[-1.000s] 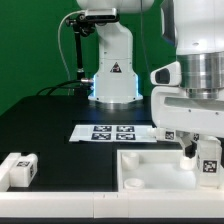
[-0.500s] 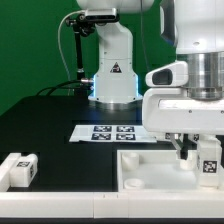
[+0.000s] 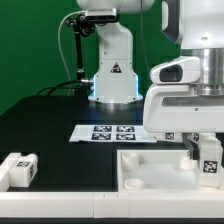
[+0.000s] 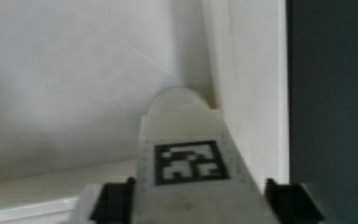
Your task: Assemble one leg
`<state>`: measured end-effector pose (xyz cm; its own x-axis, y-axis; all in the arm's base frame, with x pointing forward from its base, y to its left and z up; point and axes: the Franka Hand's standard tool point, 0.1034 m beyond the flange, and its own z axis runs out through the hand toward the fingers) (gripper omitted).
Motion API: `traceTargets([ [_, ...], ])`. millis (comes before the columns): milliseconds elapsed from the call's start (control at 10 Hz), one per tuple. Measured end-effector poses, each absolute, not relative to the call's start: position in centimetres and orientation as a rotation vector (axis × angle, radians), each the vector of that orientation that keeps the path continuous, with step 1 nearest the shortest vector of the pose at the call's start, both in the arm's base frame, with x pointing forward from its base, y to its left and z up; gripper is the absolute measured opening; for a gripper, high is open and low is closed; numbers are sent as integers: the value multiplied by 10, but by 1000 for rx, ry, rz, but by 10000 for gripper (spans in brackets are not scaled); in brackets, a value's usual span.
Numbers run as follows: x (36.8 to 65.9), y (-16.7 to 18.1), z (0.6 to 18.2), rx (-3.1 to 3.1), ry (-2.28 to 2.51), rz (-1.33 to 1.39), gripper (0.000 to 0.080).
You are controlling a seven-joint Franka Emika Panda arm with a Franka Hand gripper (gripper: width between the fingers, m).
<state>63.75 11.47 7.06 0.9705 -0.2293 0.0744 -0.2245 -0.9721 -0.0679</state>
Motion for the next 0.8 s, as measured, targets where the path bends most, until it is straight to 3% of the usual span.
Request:
traceTargets([
  [400, 638, 116, 70, -2971, 836, -161, 285],
  [800, 638, 114, 69, -2568, 1632, -107, 285],
])
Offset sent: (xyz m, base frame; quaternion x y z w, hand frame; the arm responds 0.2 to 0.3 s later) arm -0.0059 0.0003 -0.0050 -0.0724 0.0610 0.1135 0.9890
